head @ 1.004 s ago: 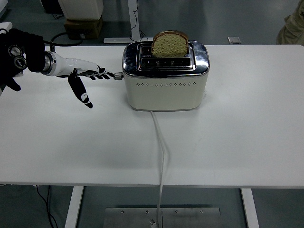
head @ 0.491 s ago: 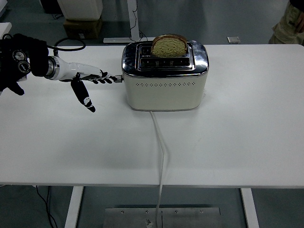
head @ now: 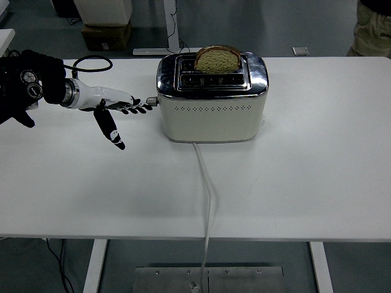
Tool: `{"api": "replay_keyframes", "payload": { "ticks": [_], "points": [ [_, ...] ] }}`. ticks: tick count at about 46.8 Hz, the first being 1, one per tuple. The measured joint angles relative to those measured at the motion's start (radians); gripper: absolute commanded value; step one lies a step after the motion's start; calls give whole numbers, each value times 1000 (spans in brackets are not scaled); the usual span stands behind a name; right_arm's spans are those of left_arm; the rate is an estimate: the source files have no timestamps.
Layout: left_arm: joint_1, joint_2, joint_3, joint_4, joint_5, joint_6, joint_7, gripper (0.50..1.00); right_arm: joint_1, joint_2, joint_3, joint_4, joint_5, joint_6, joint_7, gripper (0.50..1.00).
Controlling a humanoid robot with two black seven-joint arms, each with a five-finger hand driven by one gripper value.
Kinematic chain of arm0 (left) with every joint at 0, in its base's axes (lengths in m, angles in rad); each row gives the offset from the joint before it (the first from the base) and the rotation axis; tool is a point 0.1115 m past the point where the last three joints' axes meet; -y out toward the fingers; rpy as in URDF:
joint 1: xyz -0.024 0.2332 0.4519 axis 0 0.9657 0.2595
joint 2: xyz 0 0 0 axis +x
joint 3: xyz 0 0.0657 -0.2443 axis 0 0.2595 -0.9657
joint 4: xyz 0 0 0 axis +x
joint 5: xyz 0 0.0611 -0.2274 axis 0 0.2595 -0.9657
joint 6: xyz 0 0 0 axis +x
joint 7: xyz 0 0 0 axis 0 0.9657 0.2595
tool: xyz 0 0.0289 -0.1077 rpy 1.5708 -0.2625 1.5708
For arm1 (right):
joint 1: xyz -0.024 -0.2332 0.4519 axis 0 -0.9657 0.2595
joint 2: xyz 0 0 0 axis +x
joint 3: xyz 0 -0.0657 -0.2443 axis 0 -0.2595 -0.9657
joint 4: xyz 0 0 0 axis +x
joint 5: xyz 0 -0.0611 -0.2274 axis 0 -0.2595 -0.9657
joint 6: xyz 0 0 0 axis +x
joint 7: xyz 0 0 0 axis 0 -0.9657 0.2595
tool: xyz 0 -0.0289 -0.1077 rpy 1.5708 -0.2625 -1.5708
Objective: Press down toaster
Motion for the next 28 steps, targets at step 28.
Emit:
{"api": "replay_keyframes", "payload": {
  "ticks": [28],
  "points": [
    [-17,1,-2,-1,-35,0,0,1000,-3,0,0,0,-1,0,0,1000]
  ]
}}
